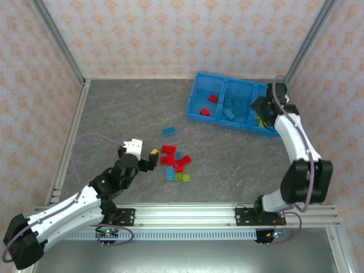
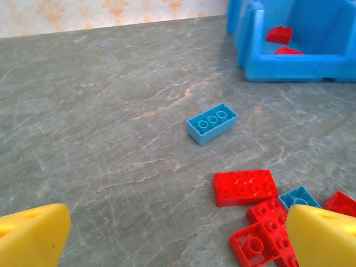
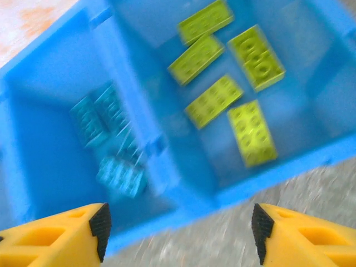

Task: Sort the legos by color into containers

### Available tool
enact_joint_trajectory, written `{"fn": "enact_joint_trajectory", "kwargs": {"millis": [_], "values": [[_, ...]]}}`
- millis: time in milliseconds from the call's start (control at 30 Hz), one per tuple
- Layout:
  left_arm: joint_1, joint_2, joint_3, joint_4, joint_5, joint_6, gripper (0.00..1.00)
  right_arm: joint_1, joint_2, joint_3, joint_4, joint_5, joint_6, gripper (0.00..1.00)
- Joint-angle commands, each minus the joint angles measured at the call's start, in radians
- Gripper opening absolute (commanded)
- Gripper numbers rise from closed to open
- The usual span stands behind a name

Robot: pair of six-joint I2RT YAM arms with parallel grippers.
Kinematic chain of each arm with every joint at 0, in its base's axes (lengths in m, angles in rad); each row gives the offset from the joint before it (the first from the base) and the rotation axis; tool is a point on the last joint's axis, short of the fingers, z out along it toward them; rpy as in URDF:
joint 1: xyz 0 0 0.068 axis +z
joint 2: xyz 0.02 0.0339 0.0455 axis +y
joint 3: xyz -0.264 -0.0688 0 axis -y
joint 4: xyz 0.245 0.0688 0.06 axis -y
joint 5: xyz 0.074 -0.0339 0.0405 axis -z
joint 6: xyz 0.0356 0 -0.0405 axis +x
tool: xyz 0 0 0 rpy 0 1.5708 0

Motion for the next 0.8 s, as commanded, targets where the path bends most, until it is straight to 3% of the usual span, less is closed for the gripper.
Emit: {"fn": "enact_joint_trajectory", "kwargs": {"millis": [0, 133, 233, 333, 400, 600, 767], "values": [[0.015, 0.040, 0.100, -0.036, -0.070, -0.142, 1.00, 0.087, -0.134, -0.073, -0.034, -0.143, -0.044, 0.74], [0.099, 0.219, 0.249, -0.122, 0.001, -0.300, 1.00, 0.280, -0.226, -0.110, -0.090, -0.260, -0.109, 0.80], [0.148, 0.434, 0.414, -0.229, 0.054, -0.419, 1.00, 0.455, -0.245, -0.121, -0.125, -0.331, -0.141, 0.84], [0.153, 0.659, 0.596, -0.332, 0.075, -0.471, 1.00, 0.553, -0.202, -0.119, -0.136, -0.421, -0.138, 0.85], [0.155, 0.794, 0.701, -0.372, 0.102, -0.505, 0.99, 0.608, -0.188, -0.121, -0.136, -0.402, -0.139, 0.86], [0.171, 1.075, 0.907, -0.433, 0.244, -0.608, 0.96, 0.629, -0.162, -0.150, -0.090, -0.375, -0.124, 0.88], [0.197, 1.209, 0.980, -0.426, 0.284, -0.606, 0.96, 0.629, -0.151, -0.158, -0.062, -0.368, -0.136, 0.90]]}}
